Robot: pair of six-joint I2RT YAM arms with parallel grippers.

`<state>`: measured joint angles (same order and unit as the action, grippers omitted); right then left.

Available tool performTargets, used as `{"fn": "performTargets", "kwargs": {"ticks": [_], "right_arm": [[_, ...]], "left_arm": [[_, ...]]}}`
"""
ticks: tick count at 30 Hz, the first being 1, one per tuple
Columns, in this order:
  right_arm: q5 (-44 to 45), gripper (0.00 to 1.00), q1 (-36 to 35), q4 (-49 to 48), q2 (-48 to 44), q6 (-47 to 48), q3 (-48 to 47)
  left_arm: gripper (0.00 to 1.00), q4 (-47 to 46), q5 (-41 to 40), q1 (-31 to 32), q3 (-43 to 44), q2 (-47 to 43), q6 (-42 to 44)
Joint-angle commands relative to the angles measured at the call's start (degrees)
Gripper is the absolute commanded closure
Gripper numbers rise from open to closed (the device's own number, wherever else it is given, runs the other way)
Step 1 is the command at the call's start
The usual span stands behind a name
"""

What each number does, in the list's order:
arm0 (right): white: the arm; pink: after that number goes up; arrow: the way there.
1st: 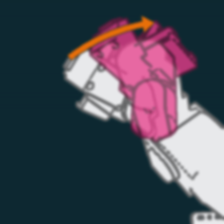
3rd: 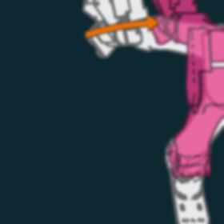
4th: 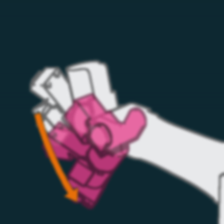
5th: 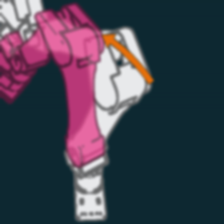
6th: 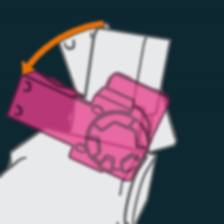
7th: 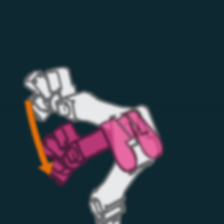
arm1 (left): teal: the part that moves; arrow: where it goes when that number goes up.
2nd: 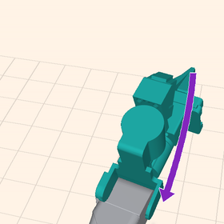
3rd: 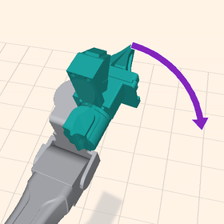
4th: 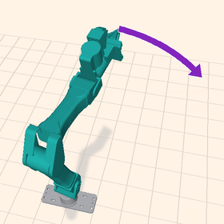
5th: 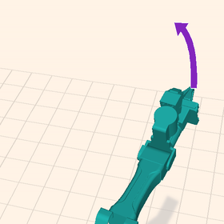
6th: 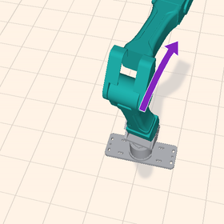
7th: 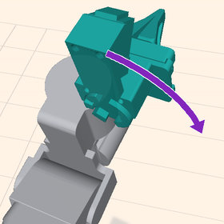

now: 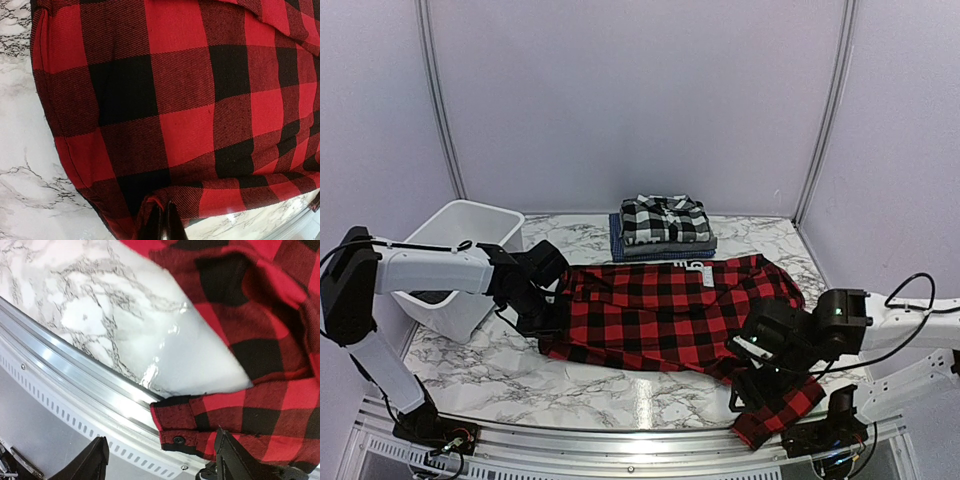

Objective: Fold and stack the long sleeve shirts
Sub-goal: Pick up the 1/3-folded shirt from the center of the board.

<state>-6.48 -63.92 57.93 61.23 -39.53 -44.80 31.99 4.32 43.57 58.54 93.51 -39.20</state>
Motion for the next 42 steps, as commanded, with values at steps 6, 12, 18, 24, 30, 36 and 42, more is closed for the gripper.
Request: {"fn": "performTargets", "kwargs": {"ticks": [6,12,18,24,30,36,42], "right_arm": [[5.4,0.24,-15.0,-2.6,8.4,-16.5,3.6],[11.2,0.22,-18.7,-4.9,15.4,-19.5,4.4],[17.6,0.44,-19.8,-1.7,19.5,-24.9,2.9],[23.2,0.86,-20.0,7.0,15.2,-28.5,-0.2],[31.8,1.0,-19.5,20.5,10.7,-33.6,-7.8],[40.6,1.0,-11.6,20.6,8.4,-31.1,-15.3],[57.8,1.0,-4.5,16.9,11.7,-20.4,-27.3]], "left_arm": [[1.0,0.6,2.5,-1.5,1.3,1.2,3.2],[1.0,0.6,3.0,-1.7,1.0,1.4,3.0],[1.0,0.7,3.0,-1.8,0.1,0.3,2.5],[1.0,0.7,3.5,-1.9,-0.1,0.2,2.6],[1.0,0.8,4.5,-1.8,-0.7,-0.7,2.4],[1.0,0.7,5.0,-1.2,-1.8,-3.4,1.4],[1.0,0.8,2.7,-1.1,-0.9,-5.5,1.0]]}}
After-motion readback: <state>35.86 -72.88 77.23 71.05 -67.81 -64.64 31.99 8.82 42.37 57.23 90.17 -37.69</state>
